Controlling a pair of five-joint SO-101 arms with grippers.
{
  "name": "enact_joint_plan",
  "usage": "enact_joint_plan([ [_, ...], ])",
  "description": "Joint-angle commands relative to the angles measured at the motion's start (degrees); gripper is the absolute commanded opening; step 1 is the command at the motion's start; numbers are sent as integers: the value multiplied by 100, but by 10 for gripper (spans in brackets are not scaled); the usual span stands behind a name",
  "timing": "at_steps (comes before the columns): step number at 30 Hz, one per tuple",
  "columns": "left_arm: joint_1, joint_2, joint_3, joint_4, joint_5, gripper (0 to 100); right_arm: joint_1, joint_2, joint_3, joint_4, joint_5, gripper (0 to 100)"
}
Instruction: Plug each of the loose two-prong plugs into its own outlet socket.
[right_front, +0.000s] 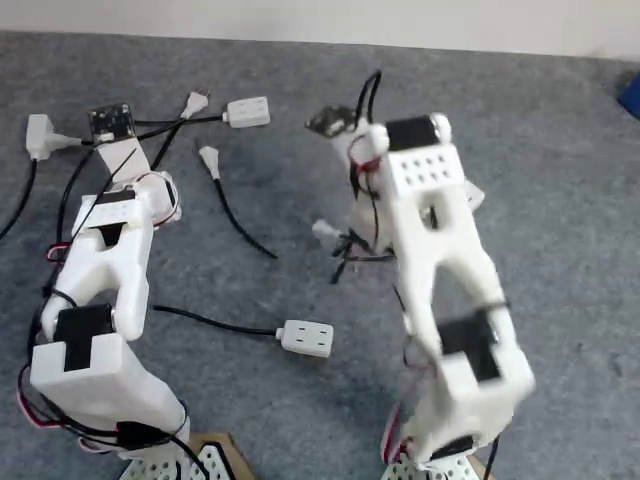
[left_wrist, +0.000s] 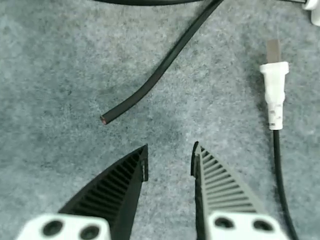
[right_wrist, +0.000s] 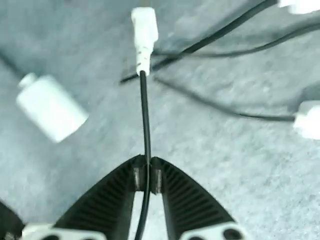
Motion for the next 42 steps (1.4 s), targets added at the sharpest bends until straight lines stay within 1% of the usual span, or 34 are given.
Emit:
enact_joint_plan([
  [1, 66, -48, -233, -141, 18, 163, 66, -998, 1244, 101, 431, 7],
  [4, 57, -48, -233, -141, 18, 163, 541, -1051, 2466, 40, 949, 7],
  [7, 57, -48, -233, -141, 18, 163, 1402, -1103, 3363, -611, 1424, 7],
  [10, 75, -48, -224, -141, 18, 163, 2299, -1051, 3424, -1279, 1565, 7],
  [12, 75, -48, -224, -141, 18, 163, 2703, -1051, 3424, -1481, 1793, 7],
  [18, 75, -48, -224, -141, 18, 162, 3310, -1042, 3451, -1833, 2224, 7],
  [22, 75, -48, -224, -141, 18, 162, 3442, -1007, 3591, -1842, 2875, 9],
  [24, 75, -48, -224, -141, 18, 162, 3618, -971, 3626, -1851, 3024, 9],
  [26, 84, -48, -224, -141, 18, 162, 3793, -945, 3609, -1851, 3402, 10],
  [28, 84, -48, -224, -141, 18, 164, 3785, -910, 3644, -1868, 3780, 12],
  [29, 92, -48, -224, -141, 18, 164, 3653, -875, 3732, -1868, 3745, 19],
  [31, 154, -48, -224, -132, 9, 164, 3275, -875, 3890, -1886, 3429, 55],
  [34, 251, -48, -233, 35, -448, 164, 2571, -954, 3978, -1851, 2673, 139],
  [36, 303, -48, -233, 53, -519, 165, 2202, -1086, 3978, -1824, 2312, 204],
  [39, 303, -48, -233, 53, -527, 165, 1895, -1358, 3969, -1569, 2224, 287],
  [42, 330, -48, -233, 53, -527, 165, 1560, -1490, 3925, -1701, 2215, 314],
])
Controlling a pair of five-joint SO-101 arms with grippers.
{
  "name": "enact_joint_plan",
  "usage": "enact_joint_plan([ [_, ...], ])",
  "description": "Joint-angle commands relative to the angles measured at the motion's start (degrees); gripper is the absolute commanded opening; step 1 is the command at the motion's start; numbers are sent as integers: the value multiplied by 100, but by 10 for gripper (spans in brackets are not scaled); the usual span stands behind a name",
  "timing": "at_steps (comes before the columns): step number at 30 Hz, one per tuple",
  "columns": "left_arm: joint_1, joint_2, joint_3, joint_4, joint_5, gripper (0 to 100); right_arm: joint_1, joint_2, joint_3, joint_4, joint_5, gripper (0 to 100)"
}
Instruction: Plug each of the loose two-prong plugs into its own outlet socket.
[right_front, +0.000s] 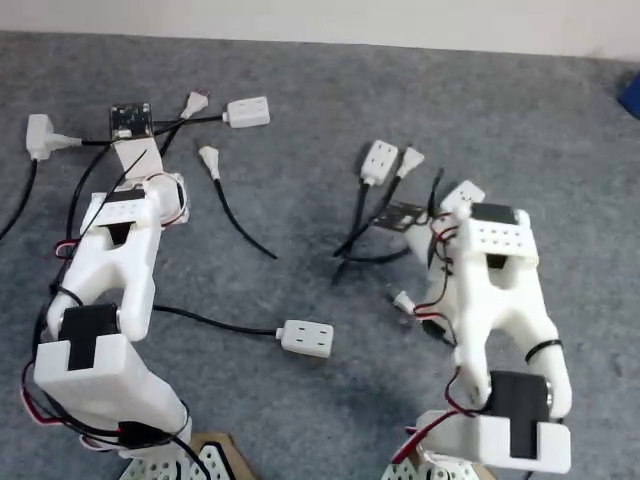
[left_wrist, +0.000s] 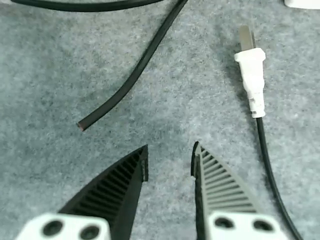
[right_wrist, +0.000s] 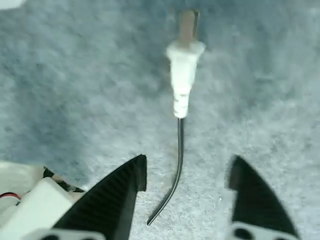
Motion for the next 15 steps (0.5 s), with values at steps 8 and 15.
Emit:
enact_joint_plan([
  [8, 119, -48, -233, 53, -70, 165, -541, 567, -92, -1226, -378, 314],
  [15, 127, -40, -233, 53, -70, 165, -585, 1218, -110, -1640, -44, 314],
])
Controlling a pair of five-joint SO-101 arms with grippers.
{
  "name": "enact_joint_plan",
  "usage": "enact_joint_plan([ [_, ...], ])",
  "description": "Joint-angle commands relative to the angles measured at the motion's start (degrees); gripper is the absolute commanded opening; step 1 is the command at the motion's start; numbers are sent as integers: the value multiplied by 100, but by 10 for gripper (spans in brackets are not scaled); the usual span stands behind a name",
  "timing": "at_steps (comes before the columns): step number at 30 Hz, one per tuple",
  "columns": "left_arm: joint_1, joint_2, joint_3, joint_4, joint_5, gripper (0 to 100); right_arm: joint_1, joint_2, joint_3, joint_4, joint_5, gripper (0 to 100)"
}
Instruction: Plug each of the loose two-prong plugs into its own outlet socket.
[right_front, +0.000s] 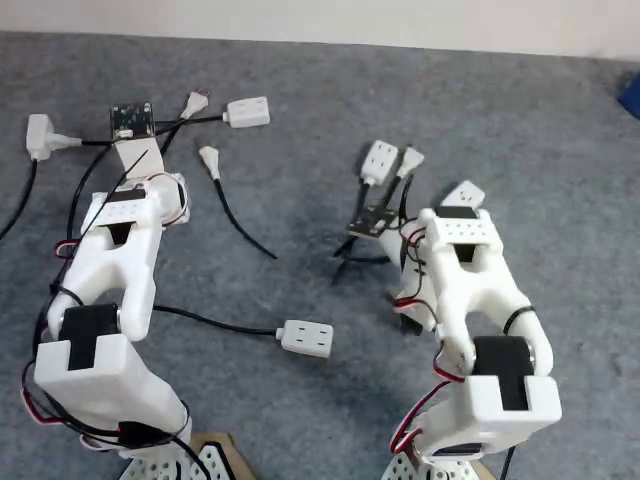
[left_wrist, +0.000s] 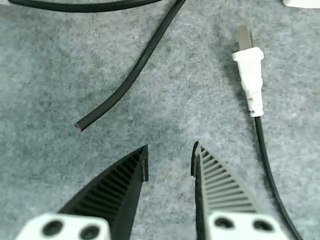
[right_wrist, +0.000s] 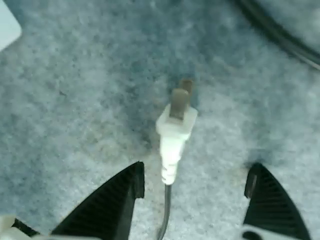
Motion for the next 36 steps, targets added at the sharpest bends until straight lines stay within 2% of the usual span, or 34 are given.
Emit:
enact_joint_plan([
  [1, 110, -40, -233, 53, -44, 165, -57, 119, -110, -576, 158, 314],
  [7, 163, -13, -233, 44, -53, 165, -180, 268, -110, -716, 149, 284],
  [13, 163, -13, -233, 35, -53, 164, -374, 268, -84, -418, 158, 52],
  [15, 163, -13, -233, 35, -53, 164, -365, 268, -92, -418, 149, 2],
  [24, 163, -13, -233, 35, -53, 164, -338, 224, -92, -391, 88, 12],
  [30, 171, -4, -242, 35, -53, 164, -338, -497, -787, -391, -1327, 5],
  [34, 171, -48, -259, 53, -448, 165, -884, -1455, -1138, -189, -2646, 6],
  [36, 180, -57, -462, 308, -475, 165, -1314, -1815, -1367, 57, -3209, 6],
])
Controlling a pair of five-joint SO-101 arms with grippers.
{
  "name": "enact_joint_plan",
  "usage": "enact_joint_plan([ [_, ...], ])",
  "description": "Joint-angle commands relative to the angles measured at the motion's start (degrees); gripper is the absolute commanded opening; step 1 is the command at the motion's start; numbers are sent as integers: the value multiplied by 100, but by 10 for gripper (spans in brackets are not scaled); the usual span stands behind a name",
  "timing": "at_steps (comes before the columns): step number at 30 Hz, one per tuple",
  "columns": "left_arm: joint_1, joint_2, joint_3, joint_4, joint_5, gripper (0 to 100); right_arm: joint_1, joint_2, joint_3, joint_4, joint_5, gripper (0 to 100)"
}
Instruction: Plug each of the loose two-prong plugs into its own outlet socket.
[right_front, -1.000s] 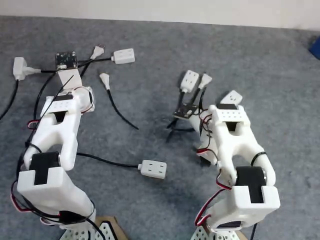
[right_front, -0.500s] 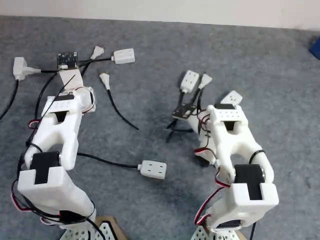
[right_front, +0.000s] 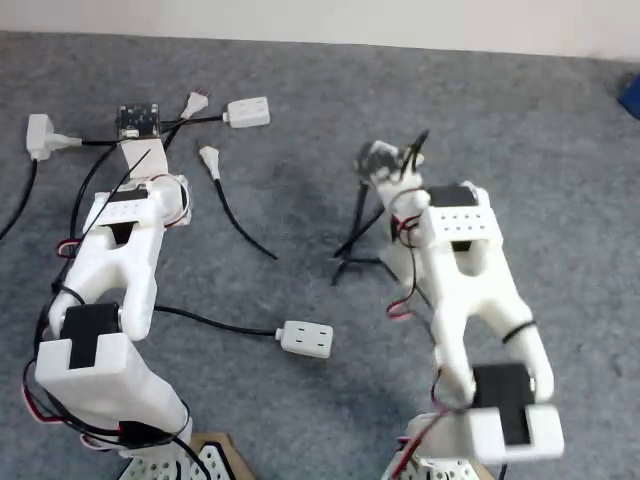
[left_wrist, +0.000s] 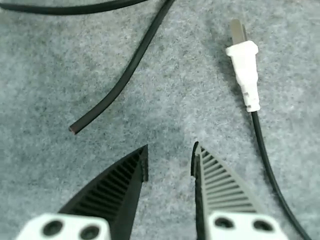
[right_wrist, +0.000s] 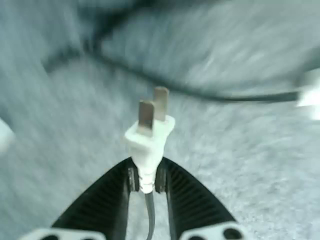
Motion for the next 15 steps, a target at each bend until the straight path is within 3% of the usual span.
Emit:
enact_joint_plan([
  [1, 163, -92, -690, 651, -167, 166, -787, -857, -611, 374, -1064, 6],
  [6, 488, -92, -2273, 3314, -545, 260, -1657, -1279, -857, 409, -1653, 7],
  [9, 655, -92, -3213, 4598, -765, 305, -1798, -1525, -523, -277, -1996, 7],
  [15, 620, -101, -4963, 6295, -1134, 341, -1771, -2545, 1112, -2193, -2268, 7],
])
